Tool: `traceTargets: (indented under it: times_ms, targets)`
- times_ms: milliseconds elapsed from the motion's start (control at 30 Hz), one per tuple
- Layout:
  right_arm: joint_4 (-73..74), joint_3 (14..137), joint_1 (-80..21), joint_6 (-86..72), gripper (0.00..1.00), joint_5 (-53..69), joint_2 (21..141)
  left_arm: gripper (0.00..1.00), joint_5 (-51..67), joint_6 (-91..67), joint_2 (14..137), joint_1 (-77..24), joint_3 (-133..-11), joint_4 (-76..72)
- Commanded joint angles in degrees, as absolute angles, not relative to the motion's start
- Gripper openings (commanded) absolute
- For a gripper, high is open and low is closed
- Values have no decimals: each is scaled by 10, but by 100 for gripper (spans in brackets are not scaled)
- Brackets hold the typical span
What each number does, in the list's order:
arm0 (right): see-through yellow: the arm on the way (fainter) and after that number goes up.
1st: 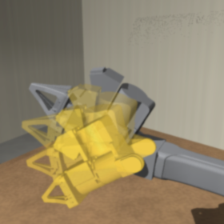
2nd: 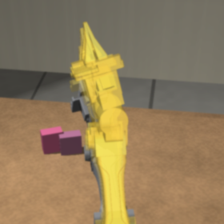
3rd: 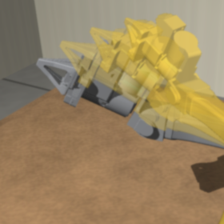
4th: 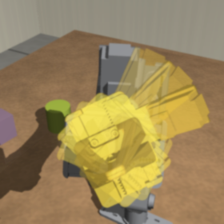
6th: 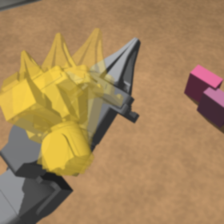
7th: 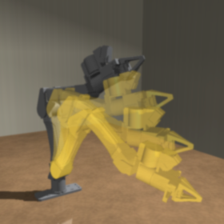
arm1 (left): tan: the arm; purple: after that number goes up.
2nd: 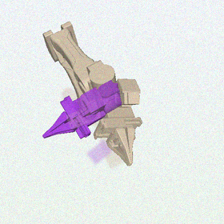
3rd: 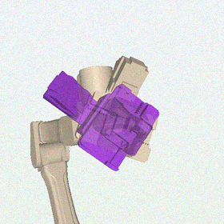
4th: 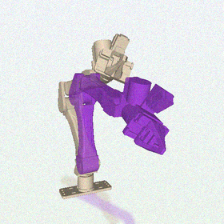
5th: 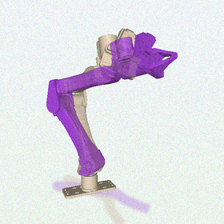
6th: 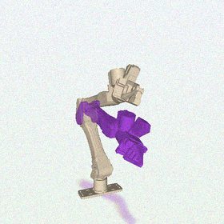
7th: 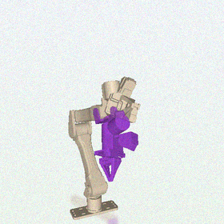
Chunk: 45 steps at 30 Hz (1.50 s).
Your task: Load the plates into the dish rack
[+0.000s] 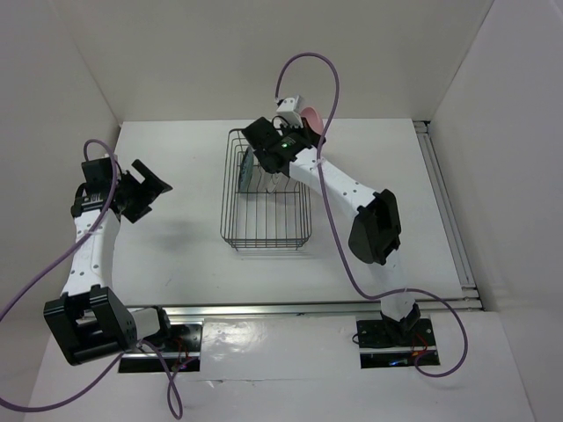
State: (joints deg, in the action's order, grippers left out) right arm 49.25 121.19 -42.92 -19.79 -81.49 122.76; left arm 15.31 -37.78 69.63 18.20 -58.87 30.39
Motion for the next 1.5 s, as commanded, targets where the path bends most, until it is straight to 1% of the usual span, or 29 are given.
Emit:
traceTargets:
  times_ms: [0, 267, 1100, 1400, 1467]
  targets:
    - [480, 1243, -434, -195, 0, -856, 1224, 100, 163, -380, 679, 185, -593, 290]
    - [475, 1230, -434, -195, 0, -867, 1224, 100, 169, -380, 679, 185, -593, 285]
    - [475, 1214, -418, -206, 0, -828, 1251, 100, 174, -380, 679, 185, -588, 285]
    - [475, 1220, -418, -206, 5, -822, 1267, 100, 174, -380, 679, 185, -588, 285]
    - [475, 1220, -418, -206, 8, -822, 1273, 100, 174, -380, 679, 185, -588, 285]
